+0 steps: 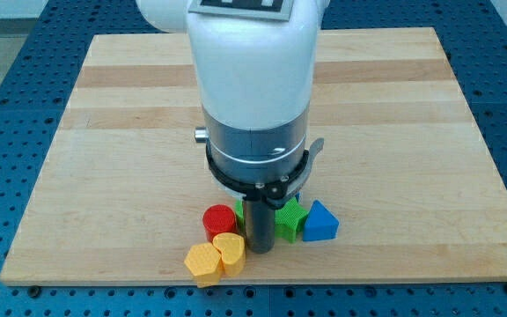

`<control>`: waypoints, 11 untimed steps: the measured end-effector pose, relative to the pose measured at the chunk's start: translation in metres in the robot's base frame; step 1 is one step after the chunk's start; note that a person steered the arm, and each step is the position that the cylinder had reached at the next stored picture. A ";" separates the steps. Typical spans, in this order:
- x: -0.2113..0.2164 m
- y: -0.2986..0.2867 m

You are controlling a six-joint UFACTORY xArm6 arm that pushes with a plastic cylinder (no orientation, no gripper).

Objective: Position yourself at the left of the yellow hexagon

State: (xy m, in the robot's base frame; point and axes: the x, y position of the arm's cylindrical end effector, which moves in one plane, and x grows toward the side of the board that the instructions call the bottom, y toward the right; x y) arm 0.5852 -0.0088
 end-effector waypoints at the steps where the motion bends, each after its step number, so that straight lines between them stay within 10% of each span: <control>1: 0.001 0.006; 4: 0.025 0.119; 5: -0.043 0.163; 7: -0.162 0.010; 9: -0.049 -0.135; 11: 0.034 -0.134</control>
